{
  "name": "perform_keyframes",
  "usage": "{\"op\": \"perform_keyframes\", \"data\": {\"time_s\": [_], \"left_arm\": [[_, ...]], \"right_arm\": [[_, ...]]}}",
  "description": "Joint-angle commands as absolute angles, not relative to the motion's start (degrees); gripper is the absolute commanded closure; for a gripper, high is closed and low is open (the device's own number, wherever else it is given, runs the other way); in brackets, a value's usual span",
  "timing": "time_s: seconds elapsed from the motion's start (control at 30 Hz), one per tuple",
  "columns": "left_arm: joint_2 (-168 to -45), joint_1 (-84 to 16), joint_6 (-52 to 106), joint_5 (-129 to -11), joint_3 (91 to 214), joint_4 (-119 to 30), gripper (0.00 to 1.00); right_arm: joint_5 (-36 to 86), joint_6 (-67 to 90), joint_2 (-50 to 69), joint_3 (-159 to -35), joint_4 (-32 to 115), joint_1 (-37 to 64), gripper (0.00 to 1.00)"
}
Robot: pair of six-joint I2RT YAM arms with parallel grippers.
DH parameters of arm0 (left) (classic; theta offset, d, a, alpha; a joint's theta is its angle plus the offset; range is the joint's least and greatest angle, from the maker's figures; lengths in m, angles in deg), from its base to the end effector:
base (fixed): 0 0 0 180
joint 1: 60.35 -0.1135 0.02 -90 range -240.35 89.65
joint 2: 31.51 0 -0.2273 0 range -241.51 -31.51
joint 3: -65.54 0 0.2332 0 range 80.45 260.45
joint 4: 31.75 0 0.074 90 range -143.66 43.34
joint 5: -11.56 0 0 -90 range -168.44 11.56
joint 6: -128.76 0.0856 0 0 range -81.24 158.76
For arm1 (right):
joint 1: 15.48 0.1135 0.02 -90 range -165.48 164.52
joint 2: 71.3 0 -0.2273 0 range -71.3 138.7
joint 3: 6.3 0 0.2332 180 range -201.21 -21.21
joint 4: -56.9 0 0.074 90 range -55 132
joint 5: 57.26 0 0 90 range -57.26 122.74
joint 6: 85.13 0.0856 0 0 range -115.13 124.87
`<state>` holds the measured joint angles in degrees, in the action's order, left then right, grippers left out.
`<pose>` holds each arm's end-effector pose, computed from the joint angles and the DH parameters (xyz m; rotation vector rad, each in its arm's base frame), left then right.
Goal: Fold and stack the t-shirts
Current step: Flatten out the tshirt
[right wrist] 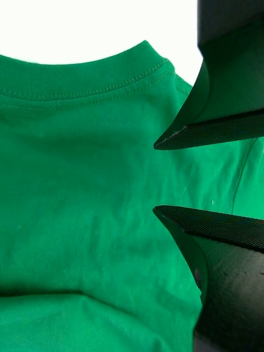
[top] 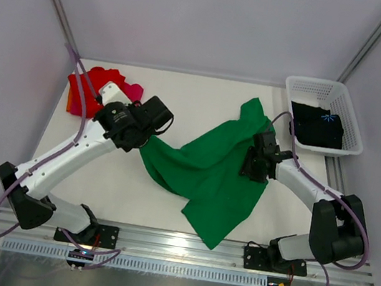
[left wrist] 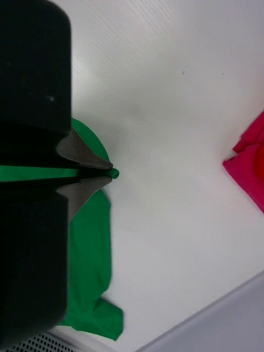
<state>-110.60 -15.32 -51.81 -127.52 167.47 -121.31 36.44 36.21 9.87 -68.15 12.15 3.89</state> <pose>0.2177 -0.1264 0.3077 -1.0456 1.9546 -0.0402 0.2612 0.0860 0.1176 0.3014 2.6826 0.1873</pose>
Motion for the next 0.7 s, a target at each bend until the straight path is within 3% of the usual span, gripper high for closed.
{"op": "perform_keyframes", "data": {"time_s": [0.0, 0.43, 0.67], "left_arm": [[-106.4, -15.5, -56.9, -136.4, 169.1, -141.8, 0.94], [-102.5, -20.4, -58.5, -134.6, 160.7, -141.8, 0.95], [-98.3, -20.7, -53.9, -143.4, 167.9, -140.0, 0.95]], "right_arm": [[35.9, 35.3, 10.5, -68.0, 14.4, 3.9, 0.5], [37.0, 33.8, 9.8, -66.8, 14.3, 3.9, 0.5], [36.2, 34.7, 9.9, -65.6, 15.2, 3.9, 0.5]]}}
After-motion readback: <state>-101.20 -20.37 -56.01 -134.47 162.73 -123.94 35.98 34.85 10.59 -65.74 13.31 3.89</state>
